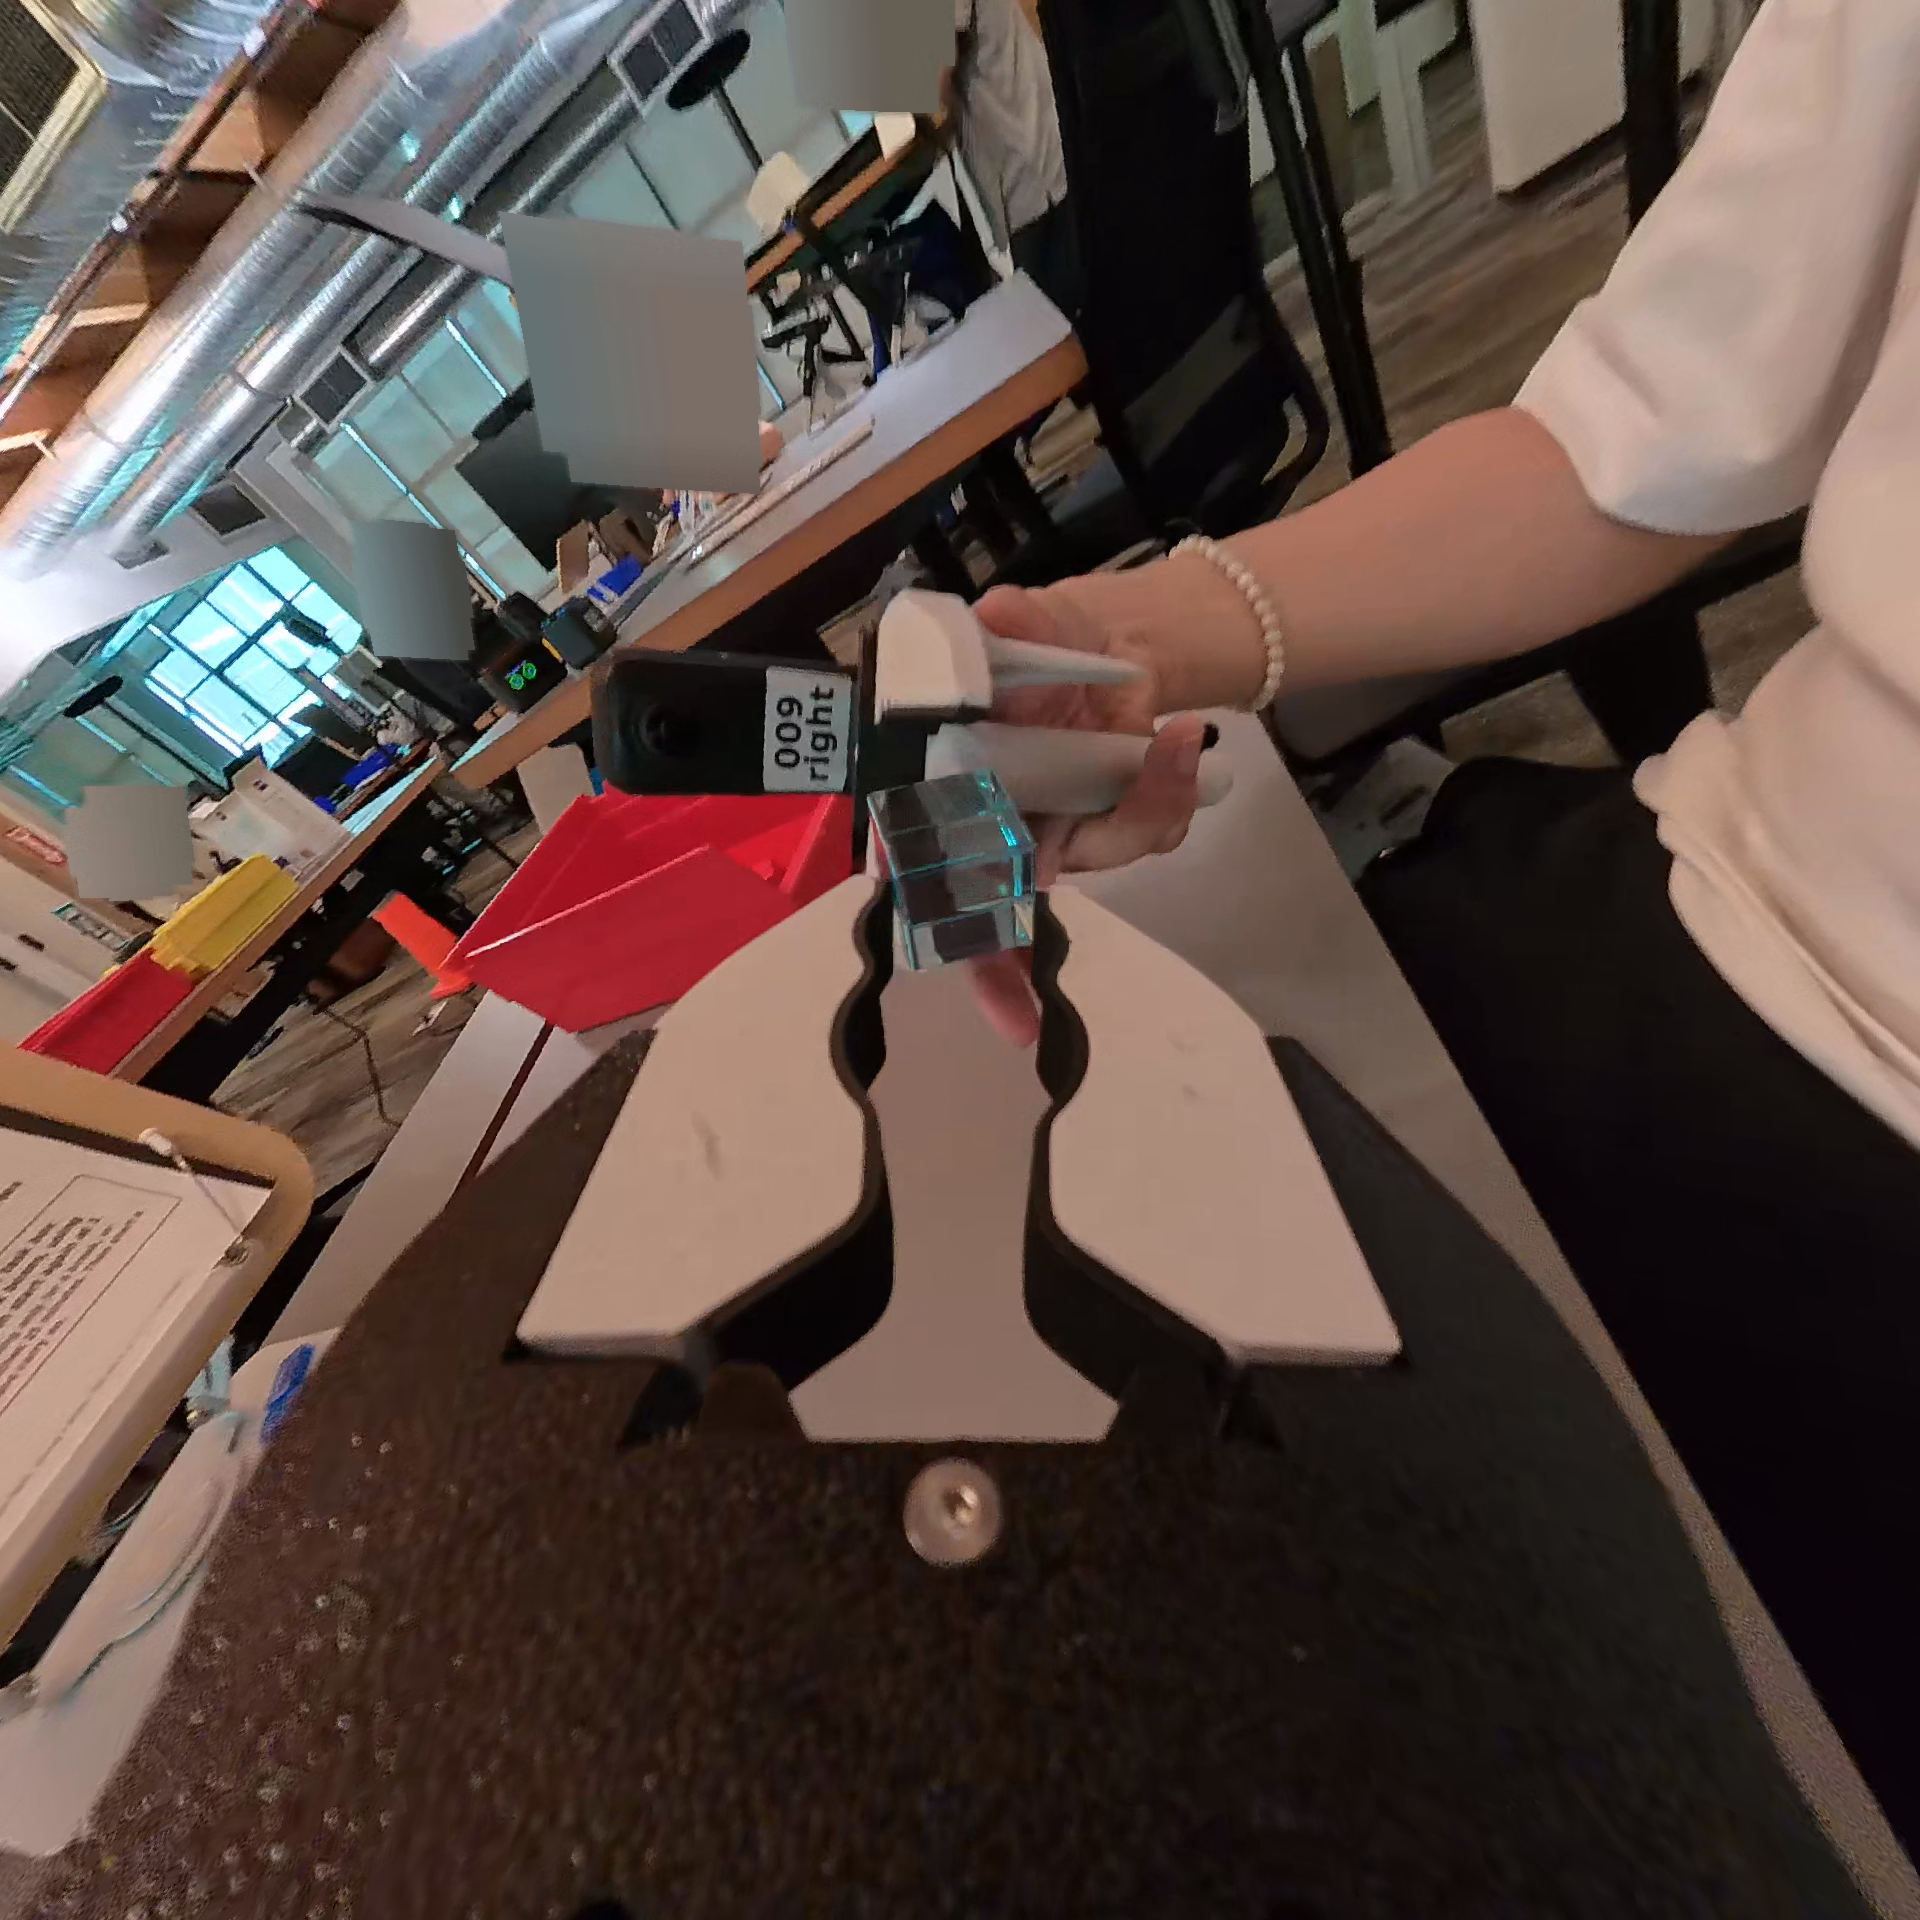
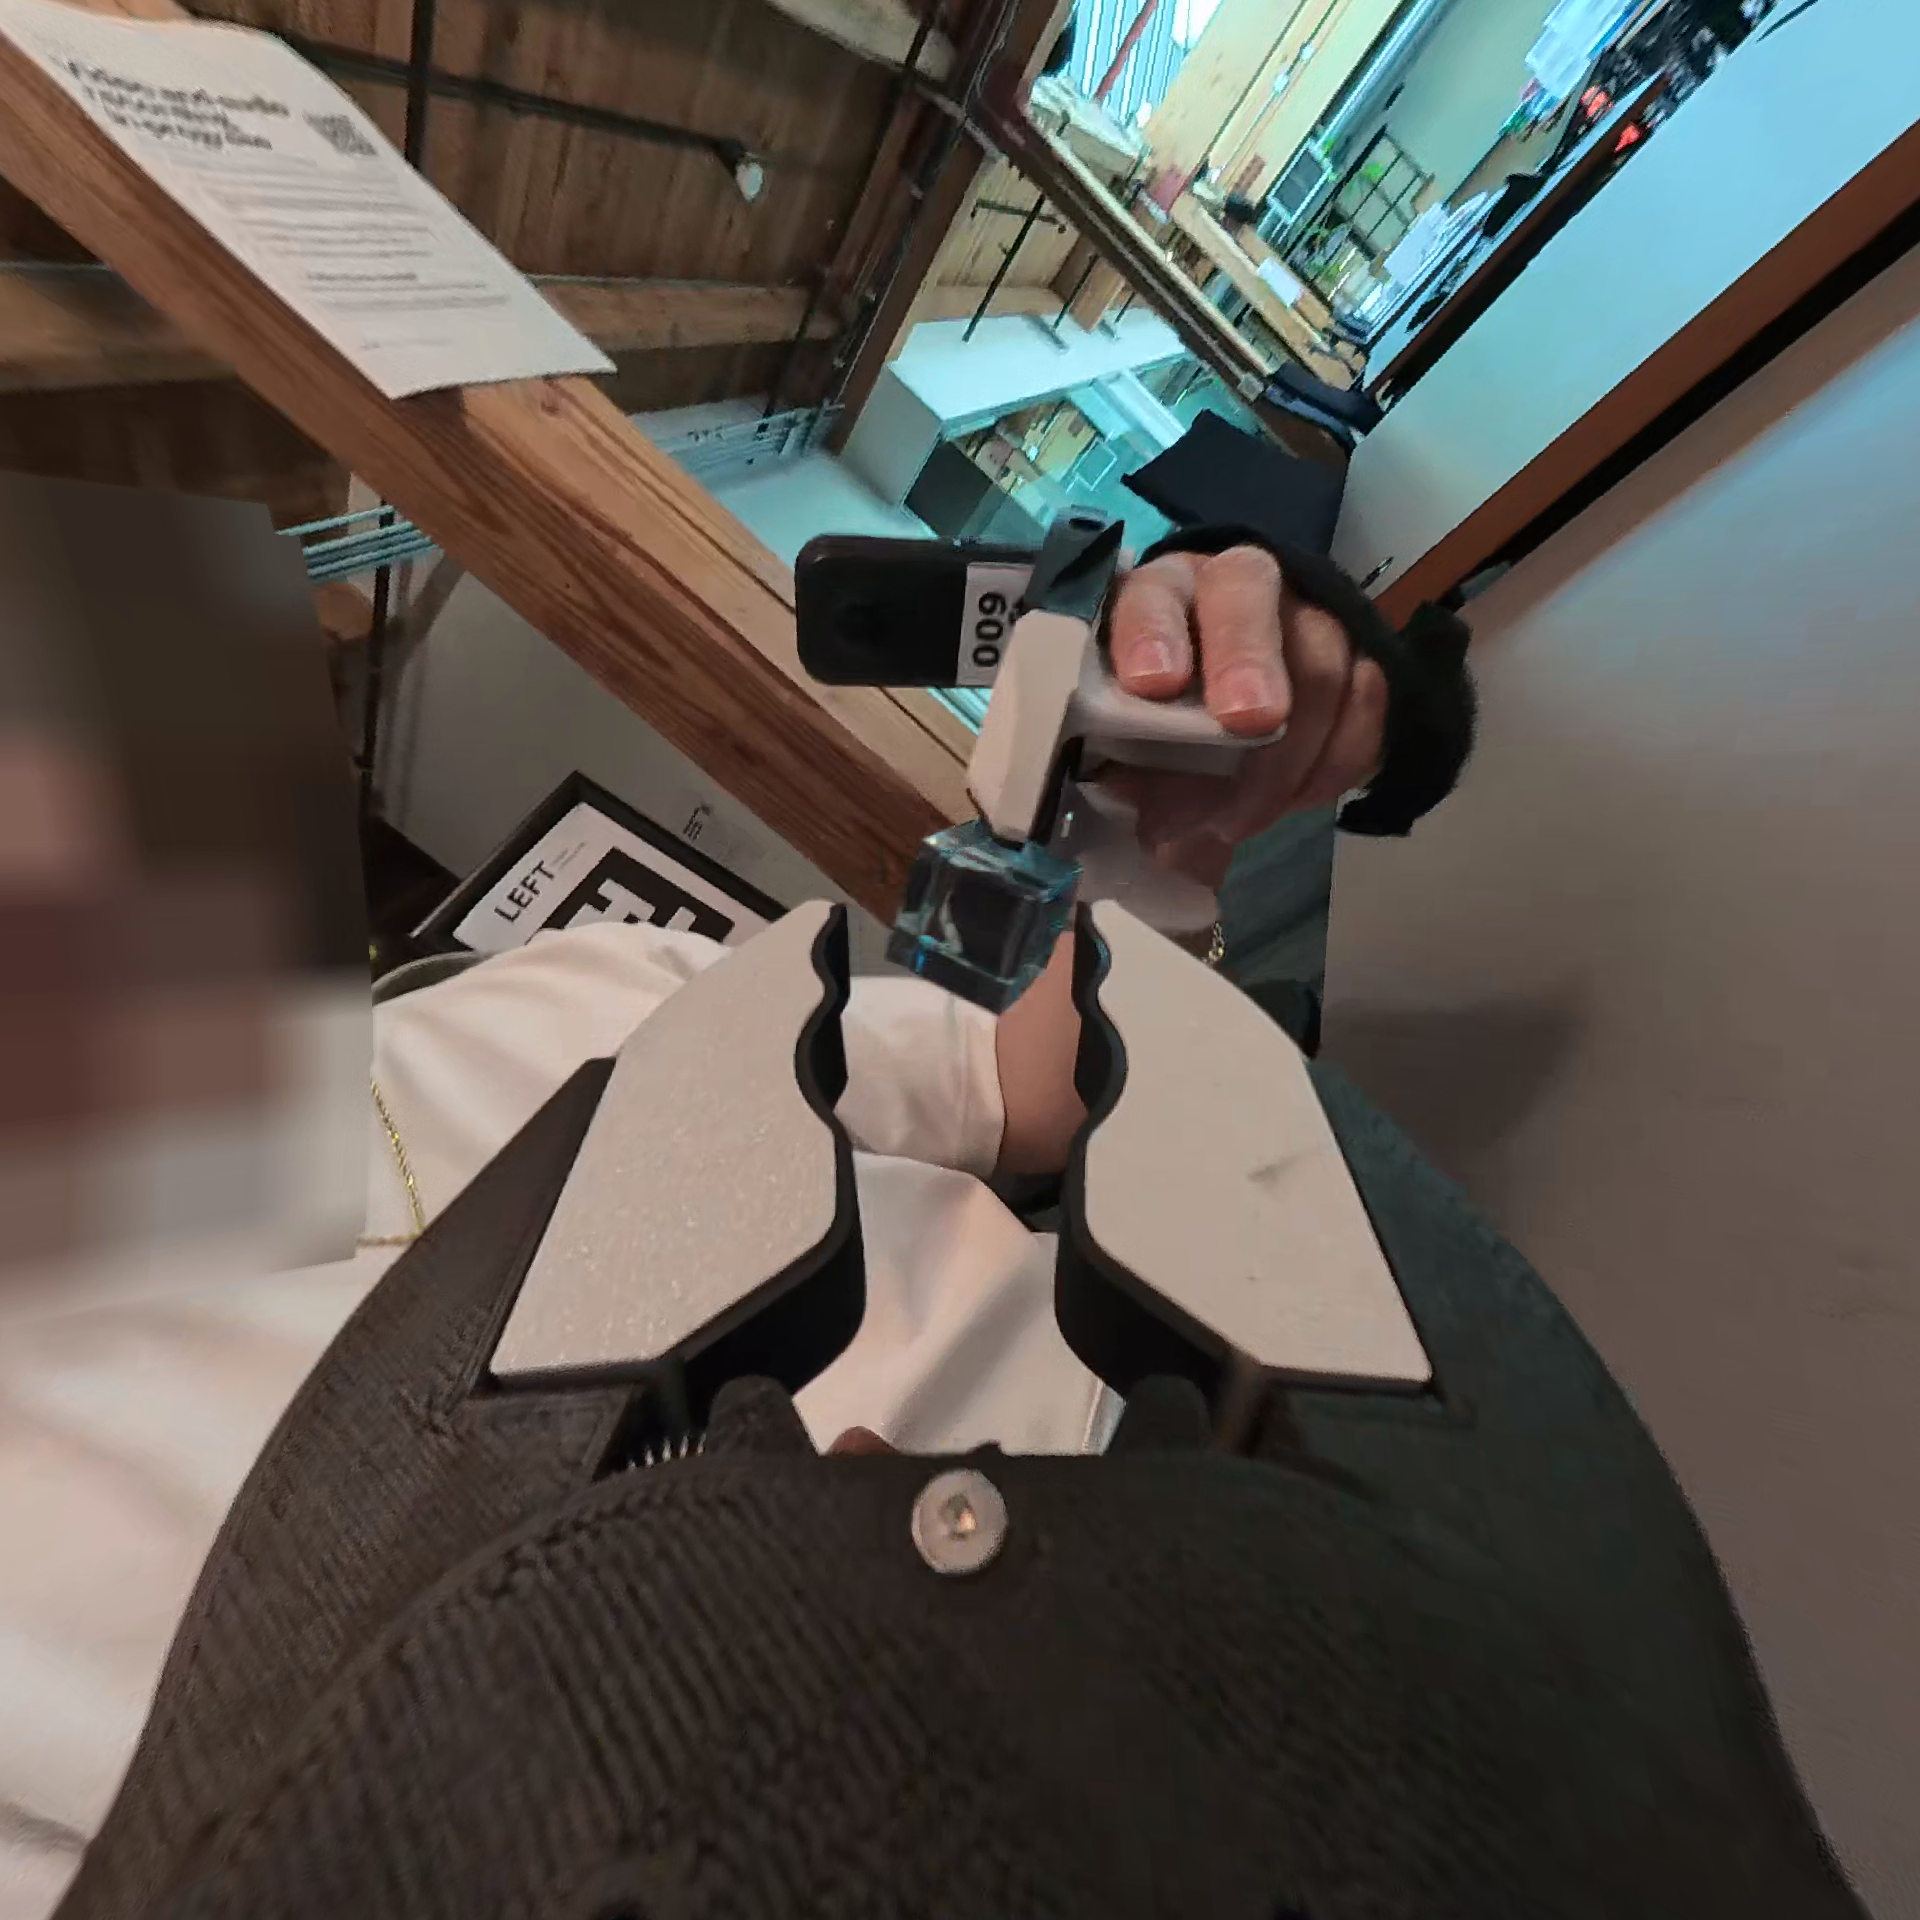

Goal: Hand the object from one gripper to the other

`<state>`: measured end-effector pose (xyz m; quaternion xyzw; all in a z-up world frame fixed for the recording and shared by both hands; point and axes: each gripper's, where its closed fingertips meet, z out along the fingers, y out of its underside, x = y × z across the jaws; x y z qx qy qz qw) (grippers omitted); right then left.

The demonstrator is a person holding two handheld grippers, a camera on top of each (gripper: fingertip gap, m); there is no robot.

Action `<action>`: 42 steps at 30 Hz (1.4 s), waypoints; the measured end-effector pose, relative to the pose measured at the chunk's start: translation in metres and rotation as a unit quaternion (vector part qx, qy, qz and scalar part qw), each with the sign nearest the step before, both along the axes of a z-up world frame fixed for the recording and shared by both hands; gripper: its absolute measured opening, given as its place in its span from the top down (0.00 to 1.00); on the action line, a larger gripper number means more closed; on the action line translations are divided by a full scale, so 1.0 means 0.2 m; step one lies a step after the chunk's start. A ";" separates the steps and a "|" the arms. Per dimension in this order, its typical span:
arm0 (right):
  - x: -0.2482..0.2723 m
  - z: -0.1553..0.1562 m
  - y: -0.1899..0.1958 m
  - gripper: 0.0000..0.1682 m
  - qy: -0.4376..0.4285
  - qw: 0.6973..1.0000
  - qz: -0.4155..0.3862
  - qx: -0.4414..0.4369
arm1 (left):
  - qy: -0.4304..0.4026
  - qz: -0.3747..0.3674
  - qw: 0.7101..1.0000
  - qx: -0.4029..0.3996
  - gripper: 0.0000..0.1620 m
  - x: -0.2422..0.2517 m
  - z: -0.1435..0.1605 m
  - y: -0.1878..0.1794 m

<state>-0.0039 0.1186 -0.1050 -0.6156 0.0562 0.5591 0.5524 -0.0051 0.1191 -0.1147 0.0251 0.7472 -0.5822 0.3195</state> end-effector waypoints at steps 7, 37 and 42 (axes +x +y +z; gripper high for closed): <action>0.04 -0.07 0.05 0.83 -0.030 0.998 -0.033 -0.032 | -0.016 0.044 0.996 0.077 0.85 0.05 -0.07 -0.01; 0.41 0.11 0.01 0.68 -0.184 0.911 -0.355 0.105 | 0.091 0.293 0.941 -0.140 0.83 0.38 0.07 0.05; 0.32 0.01 -0.05 0.59 -0.534 0.769 -0.316 0.152 | 0.285 0.149 0.932 -0.167 0.83 0.26 0.03 0.05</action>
